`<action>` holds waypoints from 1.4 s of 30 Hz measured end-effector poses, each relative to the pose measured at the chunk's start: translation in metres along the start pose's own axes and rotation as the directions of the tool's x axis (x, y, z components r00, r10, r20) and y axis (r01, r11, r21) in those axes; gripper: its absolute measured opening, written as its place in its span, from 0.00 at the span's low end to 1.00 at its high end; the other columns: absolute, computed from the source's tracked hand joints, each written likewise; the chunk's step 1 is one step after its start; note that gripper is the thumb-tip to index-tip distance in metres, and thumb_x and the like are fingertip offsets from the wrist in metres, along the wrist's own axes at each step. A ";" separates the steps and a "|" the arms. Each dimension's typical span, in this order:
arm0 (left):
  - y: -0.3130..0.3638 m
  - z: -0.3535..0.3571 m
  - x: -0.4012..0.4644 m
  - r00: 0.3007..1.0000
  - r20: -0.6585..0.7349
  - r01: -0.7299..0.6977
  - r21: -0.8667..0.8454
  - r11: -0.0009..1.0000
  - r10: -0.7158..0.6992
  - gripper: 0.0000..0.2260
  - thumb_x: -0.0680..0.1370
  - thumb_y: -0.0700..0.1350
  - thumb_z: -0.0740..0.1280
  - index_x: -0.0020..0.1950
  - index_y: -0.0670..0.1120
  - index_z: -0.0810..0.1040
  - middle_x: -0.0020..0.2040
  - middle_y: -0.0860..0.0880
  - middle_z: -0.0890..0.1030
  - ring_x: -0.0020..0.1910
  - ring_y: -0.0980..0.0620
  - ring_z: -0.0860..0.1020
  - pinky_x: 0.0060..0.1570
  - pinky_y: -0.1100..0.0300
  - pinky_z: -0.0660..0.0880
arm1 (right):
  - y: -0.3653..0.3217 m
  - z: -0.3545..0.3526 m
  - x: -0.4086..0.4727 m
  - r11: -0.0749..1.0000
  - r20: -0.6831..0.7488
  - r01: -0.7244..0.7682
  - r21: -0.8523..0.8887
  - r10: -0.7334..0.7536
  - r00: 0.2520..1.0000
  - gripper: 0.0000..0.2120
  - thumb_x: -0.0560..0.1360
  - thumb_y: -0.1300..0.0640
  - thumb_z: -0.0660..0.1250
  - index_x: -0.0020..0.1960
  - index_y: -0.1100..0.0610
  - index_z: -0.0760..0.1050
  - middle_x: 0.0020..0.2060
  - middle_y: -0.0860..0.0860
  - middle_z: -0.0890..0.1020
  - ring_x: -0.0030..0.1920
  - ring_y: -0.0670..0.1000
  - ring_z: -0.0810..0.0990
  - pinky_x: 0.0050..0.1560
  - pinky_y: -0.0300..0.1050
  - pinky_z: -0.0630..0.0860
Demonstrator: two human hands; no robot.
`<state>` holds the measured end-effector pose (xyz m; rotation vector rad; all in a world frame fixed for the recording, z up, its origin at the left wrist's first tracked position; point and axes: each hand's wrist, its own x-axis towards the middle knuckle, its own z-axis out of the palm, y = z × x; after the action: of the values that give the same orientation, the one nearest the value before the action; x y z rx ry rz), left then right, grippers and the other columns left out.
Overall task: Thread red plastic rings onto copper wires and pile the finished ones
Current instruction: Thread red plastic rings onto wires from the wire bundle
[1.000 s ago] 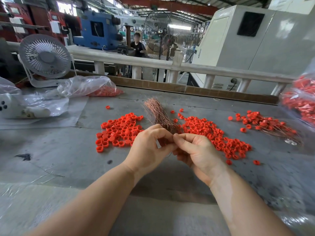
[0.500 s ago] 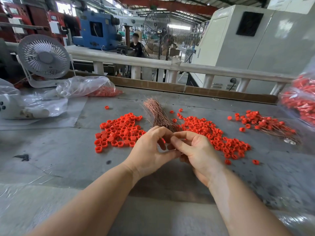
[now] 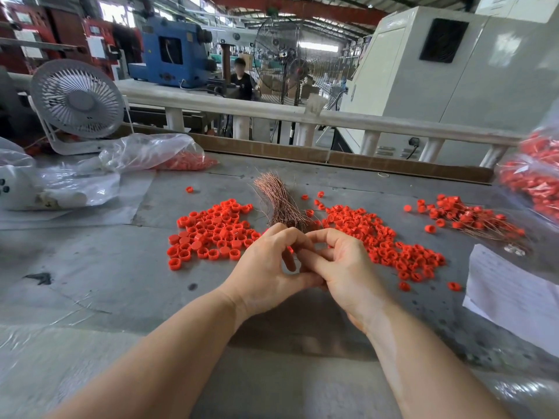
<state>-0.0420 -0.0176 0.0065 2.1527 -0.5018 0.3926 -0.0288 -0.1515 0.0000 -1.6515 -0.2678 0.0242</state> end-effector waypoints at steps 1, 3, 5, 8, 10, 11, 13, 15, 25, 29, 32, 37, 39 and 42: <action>0.001 0.000 0.000 1.000 0.006 -0.002 0.007 1.000 0.002 0.15 0.65 0.45 0.77 0.49 0.46 0.78 0.44 0.53 0.73 0.43 0.59 0.72 0.43 0.74 0.66 | 0.001 0.000 0.000 0.999 -0.010 0.006 -0.032 -0.006 1.000 0.07 0.74 0.63 0.68 0.45 0.51 0.77 0.37 0.49 0.85 0.38 0.46 0.83 0.35 0.40 0.77; 0.002 0.000 -0.001 1.000 0.022 -0.008 0.024 1.000 0.007 0.15 0.65 0.44 0.76 0.49 0.47 0.78 0.44 0.53 0.73 0.42 0.58 0.73 0.43 0.74 0.66 | 0.002 0.001 0.001 0.996 -0.029 0.022 -0.085 -0.024 0.999 0.07 0.73 0.63 0.69 0.45 0.51 0.77 0.38 0.49 0.85 0.41 0.48 0.84 0.40 0.46 0.79; 0.002 0.000 -0.001 1.000 0.023 -0.005 0.012 1.000 0.005 0.15 0.66 0.44 0.76 0.49 0.47 0.78 0.45 0.52 0.74 0.42 0.56 0.74 0.42 0.74 0.67 | 0.002 0.000 0.000 0.997 -0.042 0.031 -0.065 -0.034 0.999 0.07 0.73 0.62 0.69 0.45 0.51 0.77 0.36 0.49 0.85 0.38 0.46 0.84 0.36 0.42 0.78; 0.002 -0.002 0.000 1.000 0.010 0.021 -0.037 0.999 -0.020 0.15 0.66 0.44 0.76 0.51 0.48 0.79 0.45 0.49 0.75 0.42 0.54 0.75 0.40 0.71 0.67 | -0.002 -0.002 0.000 0.999 -0.043 0.025 -0.022 -0.026 0.999 0.06 0.73 0.59 0.70 0.49 0.52 0.78 0.35 0.49 0.85 0.32 0.41 0.81 0.27 0.31 0.69; 0.002 -0.003 0.000 1.000 0.015 0.026 -0.043 0.999 -0.025 0.14 0.67 0.45 0.76 0.51 0.48 0.80 0.44 0.49 0.75 0.42 0.54 0.75 0.40 0.69 0.68 | -0.003 -0.003 0.000 0.999 -0.042 0.008 -0.032 -0.010 0.999 0.07 0.73 0.56 0.70 0.51 0.51 0.78 0.36 0.49 0.85 0.31 0.40 0.79 0.25 0.31 0.67; 0.002 -0.004 0.000 0.999 0.018 0.028 -0.049 0.998 -0.028 0.14 0.67 0.45 0.76 0.51 0.48 0.80 0.44 0.49 0.75 0.42 0.54 0.75 0.40 0.69 0.68 | -0.003 -0.003 0.001 0.999 -0.038 -0.002 -0.034 0.001 0.999 0.08 0.73 0.55 0.70 0.51 0.51 0.78 0.36 0.49 0.85 0.31 0.40 0.79 0.25 0.31 0.67; 0.003 -0.004 0.000 0.999 0.026 0.041 -0.080 0.996 -0.039 0.12 0.68 0.45 0.76 0.50 0.49 0.81 0.44 0.50 0.75 0.41 0.56 0.74 0.40 0.70 0.68 | -0.004 -0.003 0.000 0.999 -0.024 -0.018 -0.036 0.018 1.000 0.08 0.73 0.54 0.70 0.51 0.51 0.78 0.36 0.50 0.85 0.30 0.39 0.77 0.25 0.32 0.67; 0.004 -0.005 0.001 0.998 0.030 0.055 -0.114 0.992 -0.052 0.10 0.68 0.45 0.76 0.47 0.51 0.80 0.44 0.48 0.75 0.41 0.55 0.74 0.41 0.69 0.68 | -0.005 -0.002 0.000 0.999 -0.017 -0.027 -0.025 0.027 0.999 0.08 0.72 0.52 0.70 0.51 0.51 0.79 0.37 0.50 0.85 0.30 0.39 0.77 0.25 0.32 0.66; -0.002 -0.004 0.004 0.983 -0.106 0.110 -0.325 0.939 -0.152 0.10 0.68 0.39 0.75 0.43 0.53 0.81 0.42 0.51 0.75 0.37 0.59 0.73 0.39 0.70 0.69 | -0.015 -0.005 -0.002 0.972 0.016 -0.123 0.202 0.122 0.992 0.11 0.79 0.56 0.59 0.47 0.53 0.80 0.35 0.48 0.83 0.33 0.43 0.80 0.25 0.33 0.66; -0.003 -0.004 0.004 0.977 -0.153 0.084 -0.346 0.935 -0.145 0.13 0.67 0.39 0.75 0.41 0.57 0.80 0.42 0.50 0.77 0.36 0.60 0.73 0.38 0.73 0.69 | -0.015 -0.007 -0.002 0.968 0.044 -0.132 0.216 0.125 0.991 0.10 0.78 0.60 0.61 0.46 0.53 0.80 0.33 0.48 0.82 0.34 0.43 0.79 0.25 0.33 0.66; -0.002 -0.004 0.004 0.980 -0.150 0.078 -0.324 0.943 -0.133 0.13 0.66 0.39 0.76 0.40 0.58 0.80 0.42 0.50 0.77 0.35 0.60 0.73 0.36 0.72 0.69 | -0.014 -0.007 -0.001 0.977 0.043 -0.115 0.177 0.109 0.993 0.07 0.76 0.61 0.63 0.47 0.54 0.80 0.34 0.47 0.82 0.34 0.43 0.79 0.25 0.32 0.66; 0.001 -0.005 0.003 0.985 -0.070 0.112 -0.422 0.900 -0.155 0.14 0.71 0.36 0.72 0.43 0.57 0.82 0.41 0.52 0.78 0.35 0.59 0.73 0.37 0.69 0.70 | -0.012 -0.007 0.000 0.987 -0.013 -0.074 0.143 0.077 0.997 0.08 0.77 0.63 0.63 0.47 0.54 0.80 0.32 0.46 0.82 0.31 0.41 0.76 0.26 0.33 0.66; 0.002 -0.006 0.003 0.981 -0.037 0.146 -0.507 0.850 -0.190 0.14 0.73 0.34 0.68 0.44 0.55 0.83 0.41 0.49 0.81 0.36 0.59 0.75 0.39 0.67 0.71 | -0.012 -0.008 0.001 0.988 -0.010 -0.065 0.139 0.067 0.998 0.08 0.77 0.63 0.62 0.48 0.54 0.79 0.31 0.45 0.82 0.29 0.40 0.75 0.26 0.33 0.66; 0.001 -0.005 0.003 0.975 -0.005 0.186 -0.532 0.826 -0.222 0.13 0.75 0.34 0.66 0.47 0.52 0.83 0.41 0.48 0.83 0.39 0.52 0.75 0.39 0.62 0.72 | -0.011 -0.008 0.001 0.988 -0.002 -0.051 0.148 0.052 0.999 0.09 0.77 0.64 0.62 0.49 0.54 0.78 0.30 0.45 0.81 0.29 0.40 0.74 0.26 0.33 0.66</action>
<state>-0.0405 -0.0147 0.0113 1.6245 -0.2899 0.1743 -0.0288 -0.1579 0.0121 -1.5109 -0.2136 0.0767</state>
